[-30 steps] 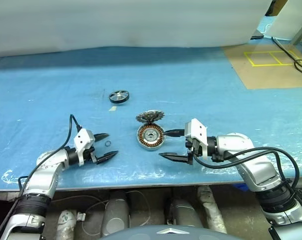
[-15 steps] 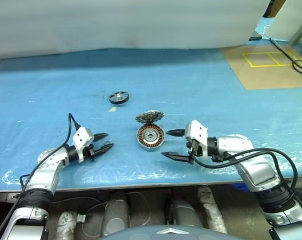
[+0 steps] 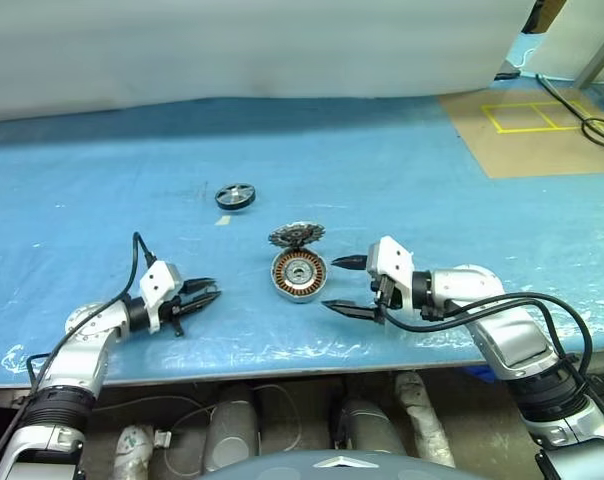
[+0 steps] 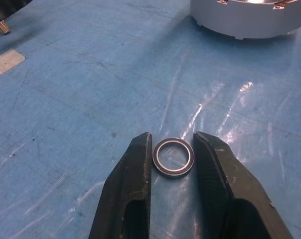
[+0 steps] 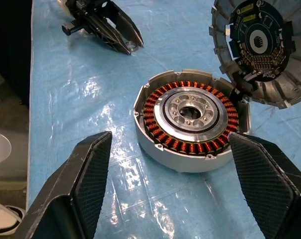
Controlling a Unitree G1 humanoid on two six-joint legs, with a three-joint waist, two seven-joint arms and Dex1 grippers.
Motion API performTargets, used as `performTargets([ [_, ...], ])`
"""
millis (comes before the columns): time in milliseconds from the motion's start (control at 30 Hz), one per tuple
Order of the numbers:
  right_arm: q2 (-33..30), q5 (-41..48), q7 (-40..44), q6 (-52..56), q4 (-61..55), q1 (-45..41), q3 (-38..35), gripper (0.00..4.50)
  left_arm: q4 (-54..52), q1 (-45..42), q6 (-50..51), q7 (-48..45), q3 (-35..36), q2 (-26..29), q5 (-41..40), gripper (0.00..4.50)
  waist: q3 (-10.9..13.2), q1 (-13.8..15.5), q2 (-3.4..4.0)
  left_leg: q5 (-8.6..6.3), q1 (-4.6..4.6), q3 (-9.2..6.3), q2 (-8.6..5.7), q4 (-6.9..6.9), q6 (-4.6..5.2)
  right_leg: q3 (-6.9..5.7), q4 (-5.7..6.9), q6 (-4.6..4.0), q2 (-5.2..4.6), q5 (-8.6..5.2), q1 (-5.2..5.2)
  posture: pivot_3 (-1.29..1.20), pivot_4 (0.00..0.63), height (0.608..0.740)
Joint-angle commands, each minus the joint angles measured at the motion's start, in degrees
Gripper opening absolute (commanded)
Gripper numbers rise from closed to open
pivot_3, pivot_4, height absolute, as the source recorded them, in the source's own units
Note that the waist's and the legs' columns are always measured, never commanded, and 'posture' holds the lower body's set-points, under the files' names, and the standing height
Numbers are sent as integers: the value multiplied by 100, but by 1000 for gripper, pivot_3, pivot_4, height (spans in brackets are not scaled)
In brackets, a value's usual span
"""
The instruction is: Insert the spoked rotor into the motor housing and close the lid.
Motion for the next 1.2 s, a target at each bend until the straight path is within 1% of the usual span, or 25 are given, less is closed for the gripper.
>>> performTargets([
  [33, 26, 50, -26, 26, -267, -109, -3, 3888, 264, 215, 226, 4, -80, 137, 211, 1351, -1, 3, 1, 0, 1, 1, 0, -6, 0, 0, -3, 0, 0, 0, 0, 0, 150, 740],
  [267, 38, 31, -59, 123, -295, -243, 16, 3888, 178, 54, 373, 128, -155, 24, 253, 1351, -5, 12, 8, 0, 4, 4, -2, -16, 0, 0, -7, -1, 0, -1, 0, 0, 150, 740],
  [400, 35, 12, -106, 152, -306, -288, 29, 3888, 393, -5, 210, -10, -155, 77, 248, 1351, -7, 23, 10, 0, 8, 4, -3, -16, 0, 0, -7, -1, -1, -1, 5, 0, 150, 740],
  [500, 37, 10, -144, 180, -324, -305, 45, 3888, 619, -36, 56, -151, -117, 132, 221, 804, -7, 24, 10, 0, 9, 4, -3, -17, 0, 0, -7, -1, -1, -1, 5, 0, 150, 740],
  [533, 41, 11, -156, 192, -336, -307, 48, 3888, 754, -66, -24, -173, -113, 160, 256, 696, -7, 21, 11, 0, 8, 4, -3, -18, 0, 1, -7, -1, -1, -1, 4, 0, 150, 740],
  [600, 48, 16, -174, 211, -356, -307, 49, 3888, 1000, -128, -222, -120, -137, 188, 385, 696, -9, 19, 13, 0, 9, 5, -3, -21, 0, 2, -8, -1, -1, -1, 3, 0, 150, 740],
  [667, 59, 10, -197, 225, -362, -308, 50, 3888, 1074, -163, -244, -244, -149, 157, 309, 696, -12, 18, 20, 0, 10, 5, -3, -24, 0, 2, -8, -1, -1, -1, 2, 0, 150, 740],
  [733, 60, 6, -214, 234, -368, -308, 53, 3888, 963, -160, -204, -357, -148, 102, 174, 696, -13, 16, 21, 0, 14, 5, -3, -27, 0, 2, -7, -1, -1, -1, 2, 0, 150, 740],
  [833, 93, 49, -245, 223, -376, -303, 21, 3888, 737, -151, -301, -209, -109, -38, 129, 696, -13, 17, 21, 0, 14, 7, -3, -28, -1, 4, -8, -1, -1, -1, 2, 0, 150, 740],
  [967, 289, 360, -371, 306, -368, -343, -292, 3888, -29, -82, -45, -363, -48, -204, -273, 696, -11, 24, 17, 0, -3, 9, -4, -27, -1, 5, -21, 0, -1, -1, -6, 0, 150, 740],
  [1100, 90, 172, -400, 151, -218, -282, -388, 3888, -484, -199, 241, -503, -72, -187, -415, 696, -5, 64, 0, 1, -39, 9, -3, -23, 0, -4, -29, -1, -3, -1, -25, 0, 150, 740],
  [1200, -79, 328, -311, 215, -364, -120, -542, 3888, -842, -331, 447, -737, -189, -169, -522, 696, -4, 76, -3, 2, -63, 9, -3, -21, 1, -11, -32, 0, -3, 0, -43, 0, 150, 740],
])
